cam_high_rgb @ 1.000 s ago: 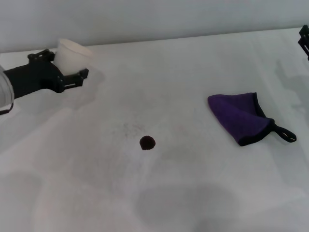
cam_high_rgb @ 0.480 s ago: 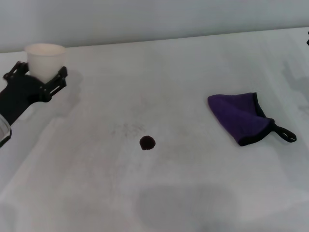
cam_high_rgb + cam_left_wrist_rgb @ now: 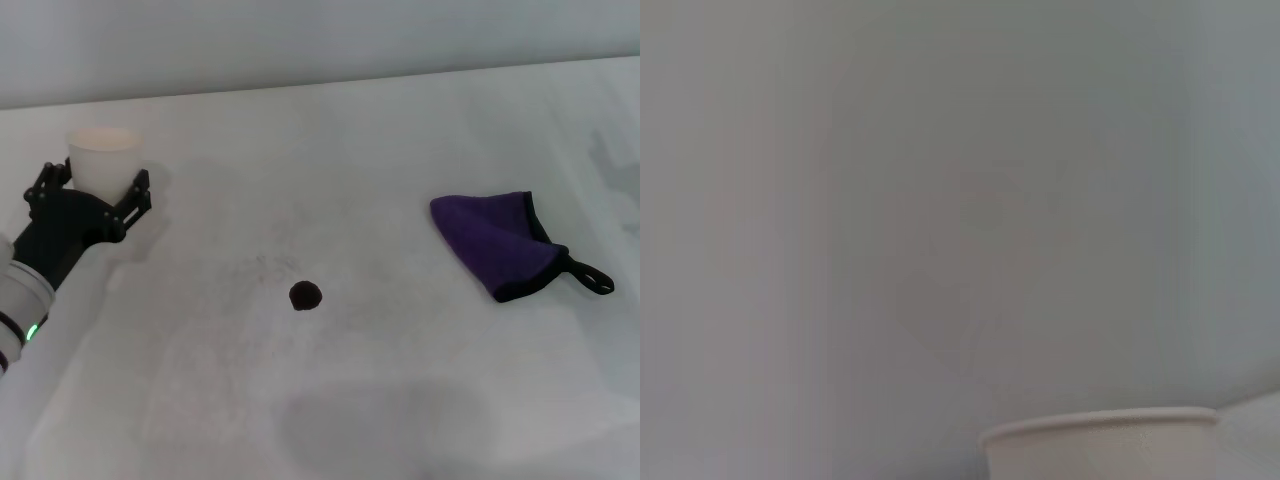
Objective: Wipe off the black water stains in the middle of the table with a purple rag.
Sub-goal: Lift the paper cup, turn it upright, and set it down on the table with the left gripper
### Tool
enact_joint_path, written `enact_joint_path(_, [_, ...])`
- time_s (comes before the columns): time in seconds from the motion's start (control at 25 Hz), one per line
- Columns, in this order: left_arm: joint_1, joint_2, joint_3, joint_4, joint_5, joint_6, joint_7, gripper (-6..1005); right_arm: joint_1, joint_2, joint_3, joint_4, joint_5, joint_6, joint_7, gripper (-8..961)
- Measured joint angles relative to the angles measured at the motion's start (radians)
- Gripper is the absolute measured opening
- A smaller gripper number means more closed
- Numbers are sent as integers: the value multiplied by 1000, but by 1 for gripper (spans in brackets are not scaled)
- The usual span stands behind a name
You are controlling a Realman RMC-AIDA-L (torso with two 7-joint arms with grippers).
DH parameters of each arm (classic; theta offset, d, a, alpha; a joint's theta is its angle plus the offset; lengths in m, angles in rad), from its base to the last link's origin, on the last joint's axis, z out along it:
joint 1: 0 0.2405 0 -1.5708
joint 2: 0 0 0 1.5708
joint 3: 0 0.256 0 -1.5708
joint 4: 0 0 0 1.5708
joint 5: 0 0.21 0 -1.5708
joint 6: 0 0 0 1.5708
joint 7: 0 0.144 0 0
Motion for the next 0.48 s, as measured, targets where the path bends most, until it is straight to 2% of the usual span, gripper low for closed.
enact_joint_path(0.2, [4,-1,-1,20,-5,-69,26,848,-3,0,3,0,0,-3,0,821])
enact_joint_path(0.48, [28,-1,-19,28,-36,-77,57,848,-6,-1,10,-8,2,-23,0,821])
